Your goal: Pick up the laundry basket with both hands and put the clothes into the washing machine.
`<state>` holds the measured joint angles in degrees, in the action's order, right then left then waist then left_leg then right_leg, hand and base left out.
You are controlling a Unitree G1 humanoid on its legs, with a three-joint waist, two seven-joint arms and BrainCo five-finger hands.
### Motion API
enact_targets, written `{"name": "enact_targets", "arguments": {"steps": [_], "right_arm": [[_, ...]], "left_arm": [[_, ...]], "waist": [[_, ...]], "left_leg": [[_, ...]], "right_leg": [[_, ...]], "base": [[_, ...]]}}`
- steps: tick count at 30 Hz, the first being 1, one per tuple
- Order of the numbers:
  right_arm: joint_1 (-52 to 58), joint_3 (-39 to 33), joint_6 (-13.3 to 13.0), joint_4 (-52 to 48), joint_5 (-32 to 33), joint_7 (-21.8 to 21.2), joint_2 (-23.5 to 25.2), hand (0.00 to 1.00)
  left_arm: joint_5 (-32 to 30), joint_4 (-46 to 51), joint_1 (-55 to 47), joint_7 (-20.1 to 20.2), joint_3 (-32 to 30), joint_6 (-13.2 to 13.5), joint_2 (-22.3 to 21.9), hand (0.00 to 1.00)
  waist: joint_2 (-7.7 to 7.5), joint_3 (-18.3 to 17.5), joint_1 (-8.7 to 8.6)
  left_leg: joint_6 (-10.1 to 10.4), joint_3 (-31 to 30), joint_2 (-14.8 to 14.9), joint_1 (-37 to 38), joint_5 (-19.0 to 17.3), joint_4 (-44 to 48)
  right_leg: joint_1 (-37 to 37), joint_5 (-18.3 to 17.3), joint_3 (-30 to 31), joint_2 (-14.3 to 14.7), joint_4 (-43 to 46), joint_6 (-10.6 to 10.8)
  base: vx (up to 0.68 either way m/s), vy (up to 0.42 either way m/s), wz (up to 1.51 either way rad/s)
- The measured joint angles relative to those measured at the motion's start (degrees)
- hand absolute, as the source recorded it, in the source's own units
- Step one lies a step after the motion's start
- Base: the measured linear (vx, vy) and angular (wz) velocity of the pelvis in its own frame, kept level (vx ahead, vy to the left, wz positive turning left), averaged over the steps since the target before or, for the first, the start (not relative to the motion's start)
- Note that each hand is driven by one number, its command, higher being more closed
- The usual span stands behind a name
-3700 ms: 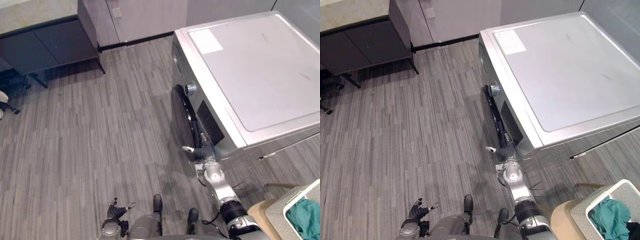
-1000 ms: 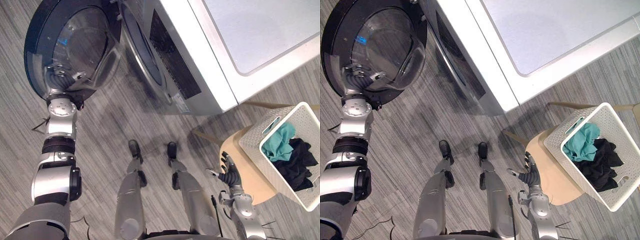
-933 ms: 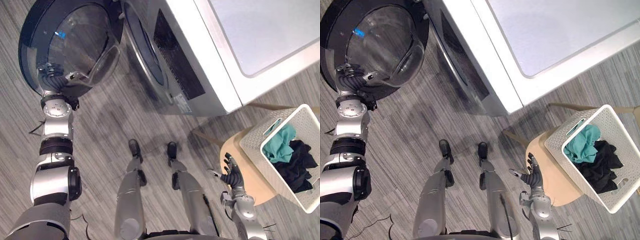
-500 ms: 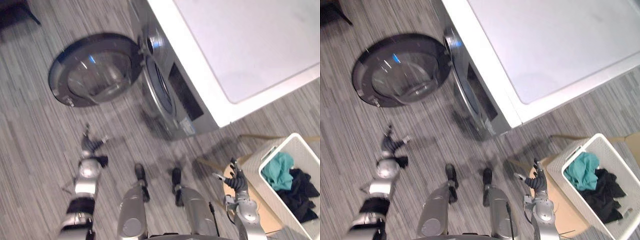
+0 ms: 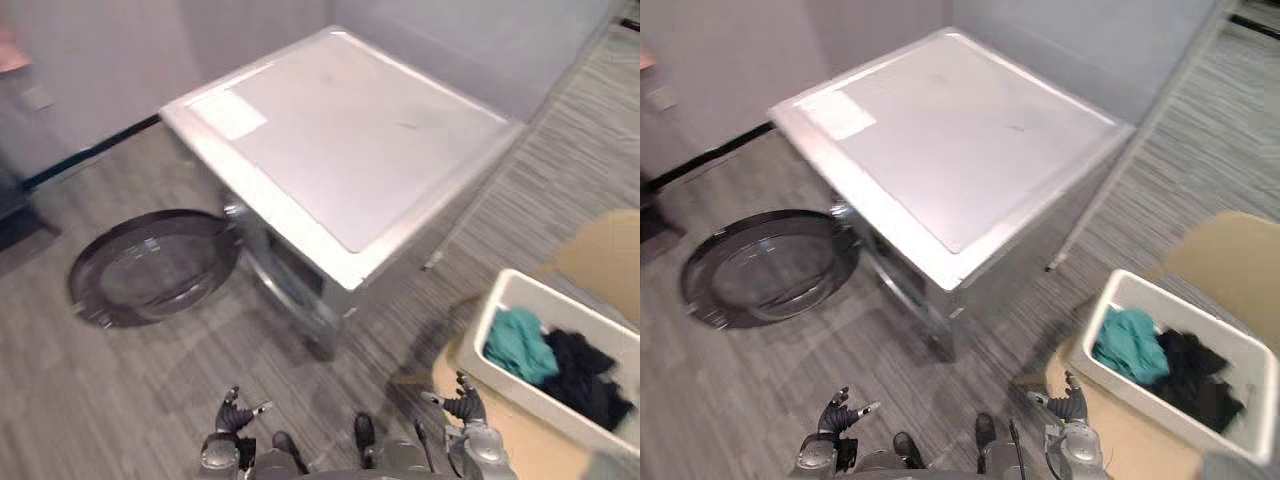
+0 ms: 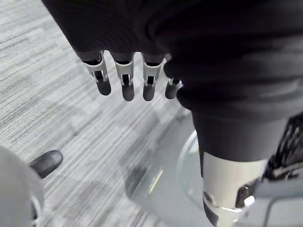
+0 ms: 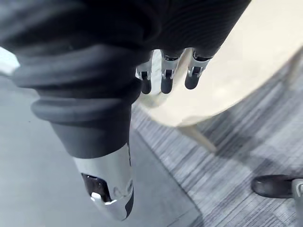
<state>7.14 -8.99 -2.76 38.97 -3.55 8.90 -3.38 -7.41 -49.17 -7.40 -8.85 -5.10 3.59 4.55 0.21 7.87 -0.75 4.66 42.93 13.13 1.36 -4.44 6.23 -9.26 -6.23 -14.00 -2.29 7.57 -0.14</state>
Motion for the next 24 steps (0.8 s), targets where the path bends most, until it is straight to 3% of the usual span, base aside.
{"name": "enact_targets", "arguments": {"steps": [2, 3, 4, 5, 7, 9, 10, 11, 12, 13, 14, 15, 16, 17, 19, 20, 24], "right_arm": [[-1.3, 0.2, 0.0, 2.9, 0.0, 0.3, -0.2, 0.00], [-2.3, 0.6, 0.1, 5.0, 0.0, 0.9, -0.7, 0.00], [-2.5, 0.6, 0.3, 5.8, 0.0, 1.0, -1.2, 0.00], [-2.7, 0.6, 0.5, 6.4, 0.0, 1.0, -2.4, 0.00], [-2.6, 0.6, 0.8, 6.7, 0.0, 1.0, -4.1, 0.00], [-2.6, 0.9, 0.8, 6.9, 0.0, 1.1, -4.6, 0.00], [-2.1, 0.9, 0.8, 6.9, 0.0, 1.2, -4.6, 0.00], [-1.0, 0.8, 0.9, 7.0, 0.0, 1.3, -4.6, 0.00], [-0.6, 0.8, 1.0, 7.2, 0.0, 1.4, -4.7, 0.00], [-0.5, 0.9, 1.4, 7.4, 0.0, 1.7, -4.7, 0.00], [-0.9, 0.7, 1.6, 7.4, 0.1, 2.4, -4.6, 0.00], [-1.0, 0.3, 1.6, 7.6, 0.1, 2.5, -4.5, 0.00], [-1.1, -0.3, 1.6, 8.2, 0.1, 2.6, -4.2, 0.00], [-1.8, -0.6, 1.6, 8.8, 0.1, 2.6, -3.7, 0.00], [-2.6, -0.7, 1.5, 9.1, 0.1, 3.0, -3.5, 0.00], [-2.8, -1.1, 1.5, 9.2, 0.1, 3.4, -3.5, 0.00], [-1.7, -2.5, 1.5, 9.0, 0.1, 3.5, -2.5, 0.00]], "left_arm": [[-0.1, -0.6, -0.8, 0.0, -0.1, -0.3, 0.0, 0.00], [-0.1, -1.3, -1.1, 0.0, -0.3, -0.6, 0.3, 0.00], [-0.1, -2.1, -0.5, 0.0, -0.2, -0.6, 0.5, 0.00], [-0.8, -3.4, 0.7, 0.0, -0.1, -1.0, 0.7, 0.00], [-1.8, -4.4, 2.0, 0.0, -0.1, -1.2, 0.0, 0.00], [-2.3, -4.9, 2.2, 0.0, -0.1, -1.2, -0.1, 0.00], [-2.3, -5.1, 2.4, 0.0, -0.1, -1.2, -0.1, 0.00], [-2.2, -5.0, 2.6, 0.0, 0.0, -1.2, -0.2, 0.00], [-2.2, -5.1, 2.6, 0.0, -0.1, -1.2, -0.3, 0.00], [-2.2, -5.4, 2.5, 0.0, -0.1, -1.3, -0.9, 0.00], [-1.6, -5.3, 2.7, 0.0, -0.2, -1.2, -1.5, 0.00], [-1.5, -5.0, 2.9, -0.1, -0.2, -1.2, -1.7, 0.00], [-1.5, -4.6, 3.0, -0.1, 0.1, -1.2, -1.7, 0.00], [-1.1, -4.6, 3.0, -0.1, 0.5, -1.2, -1.7, 0.00], [-1.0, -4.6, 3.0, -0.1, 0.5, -1.2, -2.4, 0.00], [-0.7, -4.8, 3.1, 0.0, 0.6, -1.2, -2.9, 0.00], [0.2, -5.5, 3.1, -0.1, 0.9, -1.2, -2.8, 0.00]], "waist": [[0.06, 0.0, 0.01], [-0.42, -0.3, 0.01], [-0.30, -0.2, -0.24], [0.06, 0.0, -1.71], [1.21, 0.6, -1.80], [1.57, 0.4, -1.78], [1.50, 0.5, -2.06], [1.41, 0.5, -2.15], [1.35, 0.6, -2.16], [1.25, 1.3, -2.14], [1.55, 2.1, -2.05], [1.36, 2.3, -1.65], [0.64, 2.8, -1.24], [1.02, 3.0, -1.23], [1.80, 2.9, -1.22], [3.10, 2.9, -1.18], [2.25, 2.5, -1.41]], "left_leg": [[1.2, 5.0, 1.7, 2.5, -1.3, 1.3], [2.0, 8.0, 2.6, 3.7, -2.7, 3.5], [2.7, 9.5, 4.0, 4.2, -3.8, 6.0], [3.2, 9.8, 5.7, 4.4, -5.1, 9.0], [3.9, 11.6, 9.0, 6.5, -7.4, 13.3], [2.5, 12.2, 12.2, 8.1, -8.1, 18.4], [0.8, 11.7, 14.7, 8.1, -7.1, 23.6], [-3.2, 8.7, 17.8, 6.1, -4.7, 30.5], [-5.9, 6.0, 19.1, 4.4, -3.0, 34.3], [-6.5, -1.6, 19.3, 0.1, -2.9, 40.6], [-2.6, -10.4, 15.0, -3.6, -6.4, 41.9], [-1.5, -14.2, 12.3, -4.8, -7.7, 40.8], [-0.5, -20.0, 7.2, -6.0, -9.4, 36.3], [0.5, -24.3, 3.1, -6.2, -10.1, 30.1], [1.4, -29.5, -1.3, -6.1, -9.3, 18.4], [0.6, -30.2, -2.2, -5.9, -6.6, 13.1], [-0.8, -28.8, -5.3, -1.5, -5.5, 7.6]], "right_leg": [[1.1, -0.4, -15.7, -4.9, 2.6, -1.4], [1.5, 0.6, -24.4, -8.2, 6.0, -3.1], [0.9, 0.8, -25.2, -9.0, 8.6, -3.6], [-0.4, -0.1, -22.5, -8.1, 11.2, -2.4], [-1.1, -1.4, -17.8, -5.3, 12.4, -2.2], [-1.1, -3.2, -13.9, -2.7, 12.5, -2.7], [-1.0, -3.7, -12.2, -1.3, 12.8, -3.4], [-0.6, -3.9, -10.4, -0.1, 12.2, -3.6], [-0.2, -3.8, -9.3, 0.5, 11.5, -3.8], [0.6, -3.5, -7.4, 1.4, 10.1, -4.5], [1.6, -3.0, -5.2, 1.4, 9.3, -5.3], [2.1, -2.7, -4.3, 1.4, 8.9, -5.2], [3.1, -1.8, -2.2, 1.3, 8.1, -4.6], [4.2, -1.6, -0.3, 1.3, 7.8, -4.4], [4.6, -1.2, 2.2, 1.5, 7.6, -3.6], [5.4, -0.8, 3.5, 2.1, 6.7, -2.5], [8.3, 0.7, 5.0, 0.1, 2.4, 0.3]], "base": [[-0.04, -0.102, -1.73], [0.01, -0.169, -1.90], [0.06, -0.296, -1.64], [0.07, -0.252, -1.08], [0.05, -0.205, -1.34], [0.03, -0.127, -1.42], [0.08, -0.178, -1.01], [0.10, -0.186, -0.87], [0.10, -0.172, -0.76], [0.11, -0.105, -0.78], [0.11, -0.068, -0.84], [0.13, -0.006, -0.93], [0.17, 0.029, -0.98], [0.17, 0.047, -0.95], [0.17, 0.137, -0.84], [0.18, 0.190, -0.76], [0.14, 0.182, -0.11]]}}
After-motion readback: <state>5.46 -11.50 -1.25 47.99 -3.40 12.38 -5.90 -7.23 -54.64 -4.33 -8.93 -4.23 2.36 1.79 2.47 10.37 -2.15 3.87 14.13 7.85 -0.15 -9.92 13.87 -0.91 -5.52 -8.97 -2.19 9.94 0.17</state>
